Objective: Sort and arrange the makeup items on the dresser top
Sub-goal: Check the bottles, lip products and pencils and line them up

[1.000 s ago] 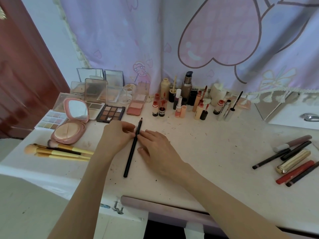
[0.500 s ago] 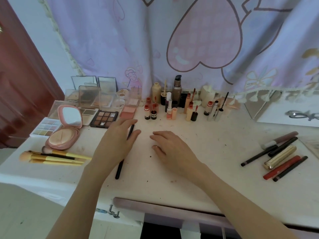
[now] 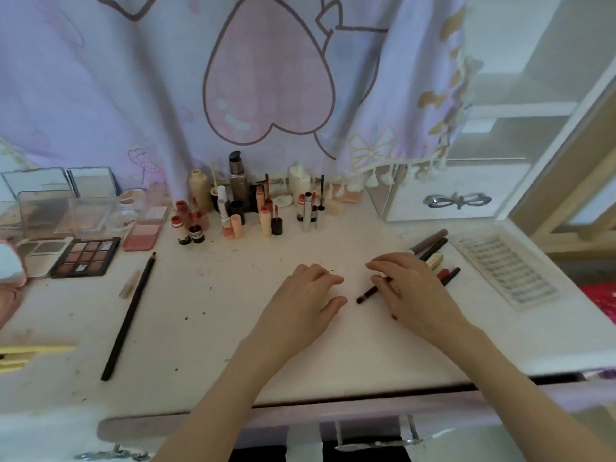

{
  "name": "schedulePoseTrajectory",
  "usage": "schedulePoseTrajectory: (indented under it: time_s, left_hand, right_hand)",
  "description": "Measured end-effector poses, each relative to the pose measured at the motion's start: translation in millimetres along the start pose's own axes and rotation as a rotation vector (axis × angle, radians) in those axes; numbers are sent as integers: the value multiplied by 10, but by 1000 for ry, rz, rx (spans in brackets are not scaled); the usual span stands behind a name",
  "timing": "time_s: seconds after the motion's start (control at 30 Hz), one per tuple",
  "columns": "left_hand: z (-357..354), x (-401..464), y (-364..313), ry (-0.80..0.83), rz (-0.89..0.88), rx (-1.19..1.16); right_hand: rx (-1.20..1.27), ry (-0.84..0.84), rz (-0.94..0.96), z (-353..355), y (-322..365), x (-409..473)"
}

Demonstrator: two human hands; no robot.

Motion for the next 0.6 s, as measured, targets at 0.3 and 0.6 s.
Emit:
schedulePoseTrajectory:
  time_s: [0.3,0.6]
  left_hand:
    - [-362,294,-221,-50,117,-59]
    - [-178,215,15,-131,226,-124]
  right_hand:
    - [-23,95,-103,-149,-371,-210]
    - [10,89,-96,-184,-393,-249]
Point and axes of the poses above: each hand's wrist, its own x-axis towards the middle knuckle, its own z-axis out of the back of the hand, y = z × x, the point moved 6 cm from there along x, towards the middle knuckle, and after that the axes turned 6 degrees about -x, right-handed, at the moved point
